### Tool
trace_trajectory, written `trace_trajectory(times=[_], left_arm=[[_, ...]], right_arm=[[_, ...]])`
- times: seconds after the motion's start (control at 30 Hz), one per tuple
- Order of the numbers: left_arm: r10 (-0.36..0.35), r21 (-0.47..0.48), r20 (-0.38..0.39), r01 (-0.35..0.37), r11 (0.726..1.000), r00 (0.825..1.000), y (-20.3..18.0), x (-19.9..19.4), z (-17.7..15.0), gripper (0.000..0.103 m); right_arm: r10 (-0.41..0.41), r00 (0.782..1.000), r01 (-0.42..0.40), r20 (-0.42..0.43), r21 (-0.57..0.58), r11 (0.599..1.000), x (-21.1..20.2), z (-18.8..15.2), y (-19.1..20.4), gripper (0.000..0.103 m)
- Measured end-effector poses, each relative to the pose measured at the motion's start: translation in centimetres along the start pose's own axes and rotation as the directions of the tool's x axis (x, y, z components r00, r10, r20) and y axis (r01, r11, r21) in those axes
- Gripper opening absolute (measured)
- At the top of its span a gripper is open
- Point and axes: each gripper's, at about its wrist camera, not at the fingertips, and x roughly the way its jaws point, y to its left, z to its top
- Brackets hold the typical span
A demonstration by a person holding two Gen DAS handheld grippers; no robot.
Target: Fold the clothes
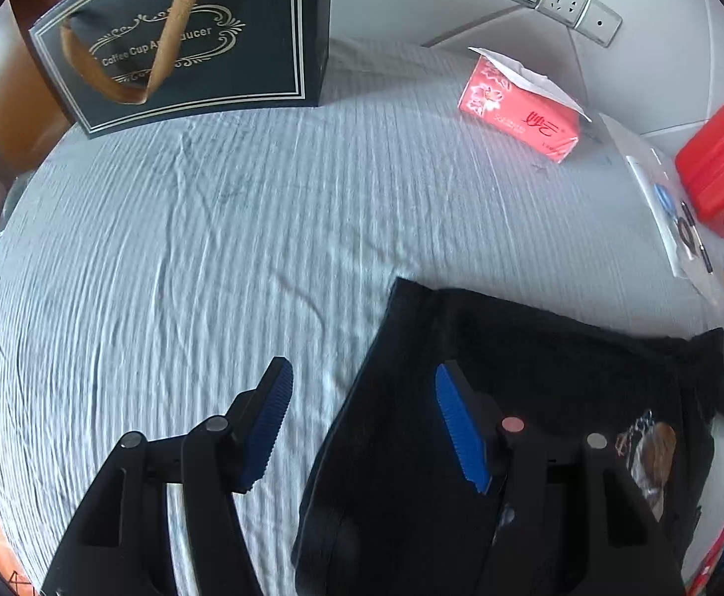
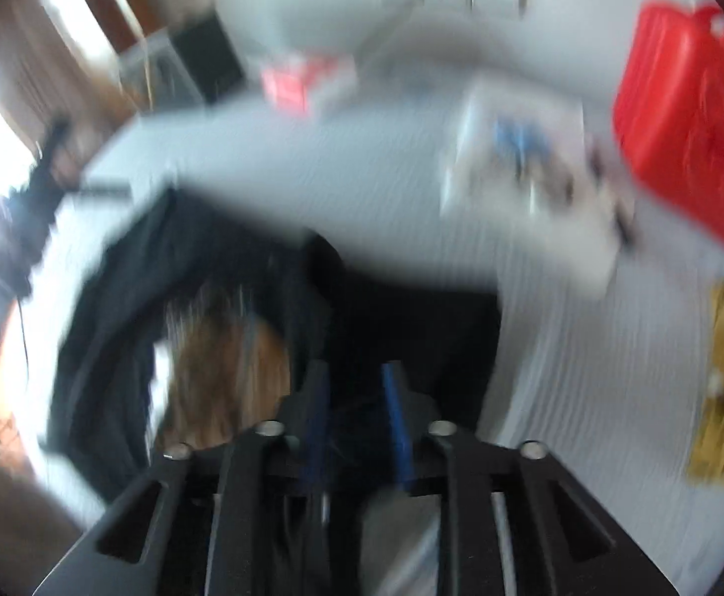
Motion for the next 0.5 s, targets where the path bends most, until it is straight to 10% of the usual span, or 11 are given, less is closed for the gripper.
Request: trace_trajectory(times=[0.4, 0.5], left_arm=[[-0.247, 0.196, -0.108, 0.264, 0.944, 0.963, -17.0, 2.0, 1.2, 0.06], [-0.213, 0.23, -0.152, 0.245, 0.942, 0.965, -19.3, 4.5, 0.7, 0.06]], right_arm=[[-0.034, 0.999, 0.028, 0.008, 0.382, 0.924, 2.9, 2.2, -5.4, 0.046], [-0.029, 0.999, 0.042, -0.04, 0.389, 0.92, 5.7, 3.1, -6.4, 0.03]])
